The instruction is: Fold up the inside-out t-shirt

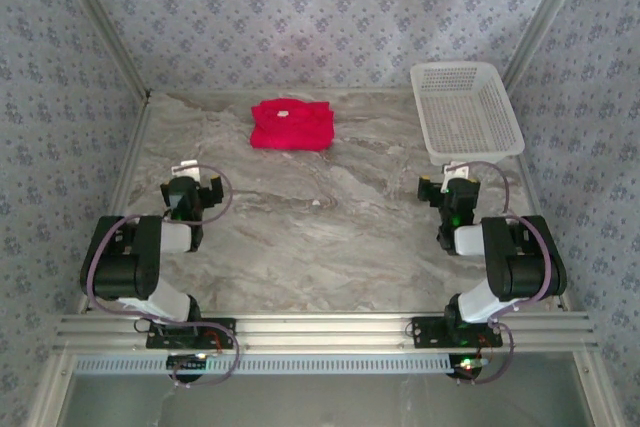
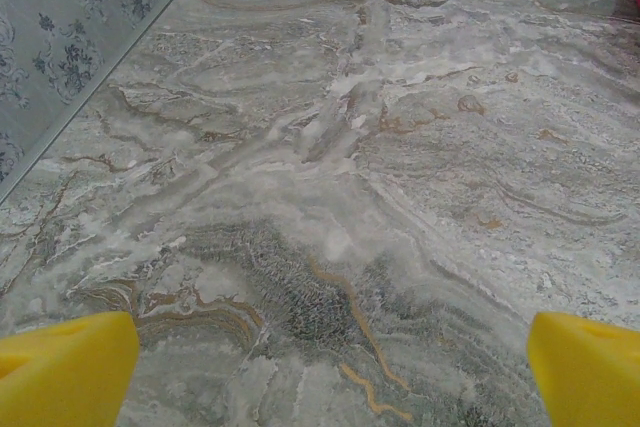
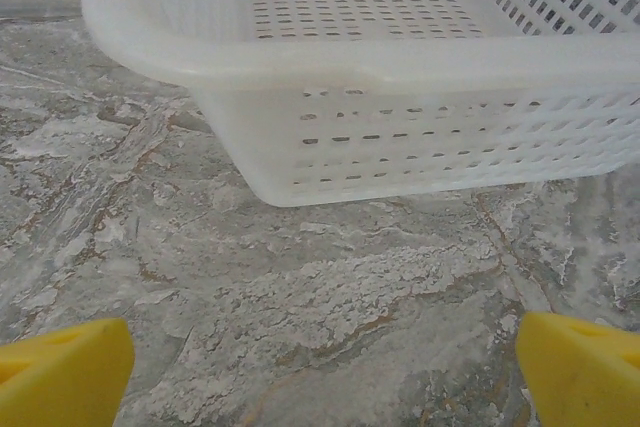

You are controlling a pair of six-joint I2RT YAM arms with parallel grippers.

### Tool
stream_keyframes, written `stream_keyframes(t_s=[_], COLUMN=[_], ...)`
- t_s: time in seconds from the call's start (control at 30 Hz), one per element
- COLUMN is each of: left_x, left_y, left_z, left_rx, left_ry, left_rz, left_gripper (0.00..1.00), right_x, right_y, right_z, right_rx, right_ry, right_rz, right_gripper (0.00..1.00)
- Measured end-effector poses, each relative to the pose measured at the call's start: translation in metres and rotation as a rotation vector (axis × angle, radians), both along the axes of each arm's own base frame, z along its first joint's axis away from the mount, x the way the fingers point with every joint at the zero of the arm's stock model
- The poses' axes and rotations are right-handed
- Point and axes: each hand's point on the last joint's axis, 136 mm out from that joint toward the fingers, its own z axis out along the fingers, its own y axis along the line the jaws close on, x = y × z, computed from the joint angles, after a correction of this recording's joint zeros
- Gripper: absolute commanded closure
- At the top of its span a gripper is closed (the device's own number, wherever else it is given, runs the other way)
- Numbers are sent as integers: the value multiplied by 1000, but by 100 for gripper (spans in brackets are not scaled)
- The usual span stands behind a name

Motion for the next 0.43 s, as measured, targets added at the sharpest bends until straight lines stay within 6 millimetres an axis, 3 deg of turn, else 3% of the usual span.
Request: stream_keyframes(t_s=[0.43], left_x=[2], left_y=[-1], left_z=[2], left_rx=[-12], left_ry=[-6], left_rz=[-5], left_gripper=[0], right_x=[5], right_y=[-1], right_z=[2], right_rx=[24], right_ry=[1], right_rz=[26], right_gripper=[0])
